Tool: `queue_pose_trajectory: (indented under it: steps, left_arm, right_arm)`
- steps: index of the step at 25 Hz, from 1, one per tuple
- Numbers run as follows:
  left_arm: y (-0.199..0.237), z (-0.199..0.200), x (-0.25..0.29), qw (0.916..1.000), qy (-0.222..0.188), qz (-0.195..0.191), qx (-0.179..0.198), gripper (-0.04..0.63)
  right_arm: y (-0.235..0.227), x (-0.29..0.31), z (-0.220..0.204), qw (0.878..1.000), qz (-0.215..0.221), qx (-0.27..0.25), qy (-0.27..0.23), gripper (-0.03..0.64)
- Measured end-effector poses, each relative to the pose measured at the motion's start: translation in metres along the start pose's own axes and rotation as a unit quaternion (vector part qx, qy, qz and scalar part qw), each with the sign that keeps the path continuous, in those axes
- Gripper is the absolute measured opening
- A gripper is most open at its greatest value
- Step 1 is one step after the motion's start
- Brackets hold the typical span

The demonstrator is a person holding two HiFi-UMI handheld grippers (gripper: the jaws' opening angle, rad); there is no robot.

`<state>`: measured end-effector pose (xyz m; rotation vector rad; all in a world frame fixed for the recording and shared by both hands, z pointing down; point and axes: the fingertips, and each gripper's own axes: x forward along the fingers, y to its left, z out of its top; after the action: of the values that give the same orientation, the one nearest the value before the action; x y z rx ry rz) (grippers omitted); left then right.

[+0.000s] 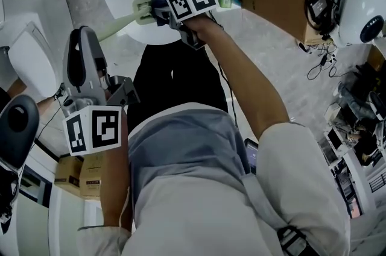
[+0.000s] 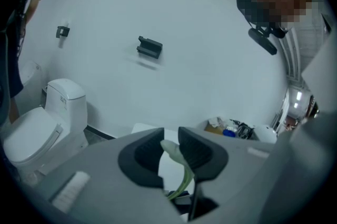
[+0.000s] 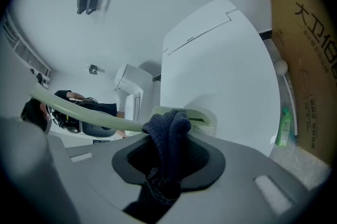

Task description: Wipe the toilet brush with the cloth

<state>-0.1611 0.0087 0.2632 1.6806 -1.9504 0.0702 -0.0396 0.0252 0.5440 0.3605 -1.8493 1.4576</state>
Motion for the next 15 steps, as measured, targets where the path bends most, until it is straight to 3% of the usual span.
queue_pose_trajectory:
  steps: [15]
  left_arm:
    - [0.000,0.002,0.001,0.9999,-0.003,-0.011,0.005,0.000]
  right_arm:
    - [0.019,-0.020,0.004,1.000,-0.006,-0.015,-0.006,0.095]
